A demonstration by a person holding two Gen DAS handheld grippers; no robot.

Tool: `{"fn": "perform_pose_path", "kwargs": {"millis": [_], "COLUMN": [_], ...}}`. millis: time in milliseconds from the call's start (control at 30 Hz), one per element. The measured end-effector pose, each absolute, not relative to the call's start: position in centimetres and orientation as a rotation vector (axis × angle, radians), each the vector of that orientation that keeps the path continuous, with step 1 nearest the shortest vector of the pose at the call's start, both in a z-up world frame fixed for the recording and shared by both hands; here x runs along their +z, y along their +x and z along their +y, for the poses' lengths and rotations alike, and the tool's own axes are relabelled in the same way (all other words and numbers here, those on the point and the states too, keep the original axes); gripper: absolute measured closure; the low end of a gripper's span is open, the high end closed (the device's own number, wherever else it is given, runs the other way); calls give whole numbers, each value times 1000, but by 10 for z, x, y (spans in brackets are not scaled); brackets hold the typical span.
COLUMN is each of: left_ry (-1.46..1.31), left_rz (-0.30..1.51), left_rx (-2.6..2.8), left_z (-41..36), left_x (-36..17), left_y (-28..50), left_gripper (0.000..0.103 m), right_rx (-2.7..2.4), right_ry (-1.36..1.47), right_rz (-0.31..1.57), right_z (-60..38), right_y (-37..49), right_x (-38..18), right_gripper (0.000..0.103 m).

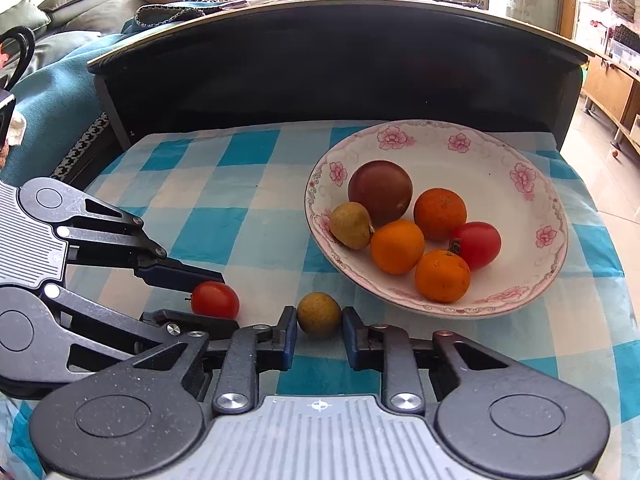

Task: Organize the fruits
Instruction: 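Close the left tool on the red tomato while the right tool grasps the brown fruit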

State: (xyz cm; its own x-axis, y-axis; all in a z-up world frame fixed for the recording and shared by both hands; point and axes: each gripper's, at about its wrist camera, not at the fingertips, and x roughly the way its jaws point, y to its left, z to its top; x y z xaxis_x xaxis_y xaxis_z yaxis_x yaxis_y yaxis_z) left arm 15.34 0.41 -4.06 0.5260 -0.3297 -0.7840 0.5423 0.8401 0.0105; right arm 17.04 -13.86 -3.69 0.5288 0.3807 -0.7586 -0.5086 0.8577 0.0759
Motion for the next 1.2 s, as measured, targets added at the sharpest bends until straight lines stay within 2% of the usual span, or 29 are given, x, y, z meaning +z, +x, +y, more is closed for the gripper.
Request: {"fn": "perform_pose_path", "kwargs": {"millis": [600,700,767,900,1200], "left_ry": [316,327,326,310,322], "left_rz": [879,876,874,874,861], "left_rx": [-571,-575,-571,-563,-562], "left_z": [-24,-23,-20,-13,-15], "left_x": [-39,-39,-39,-40,-40], "left_y": [129,128,127,125,123], "left_gripper": [66,63,59,53,53], "right_rx": [513,521,517,523,524], "right_ry": [-234,-234,-237,-232,-218], "right_rz": [882,886,897,884,873], "right_z": [-152,-150,-150,-155,-158], "right_y": [129,131,129,122,119], "right_x": [-33,-31,-34,-36,-35], "right_gripper": [83,81,75,74,74]}}
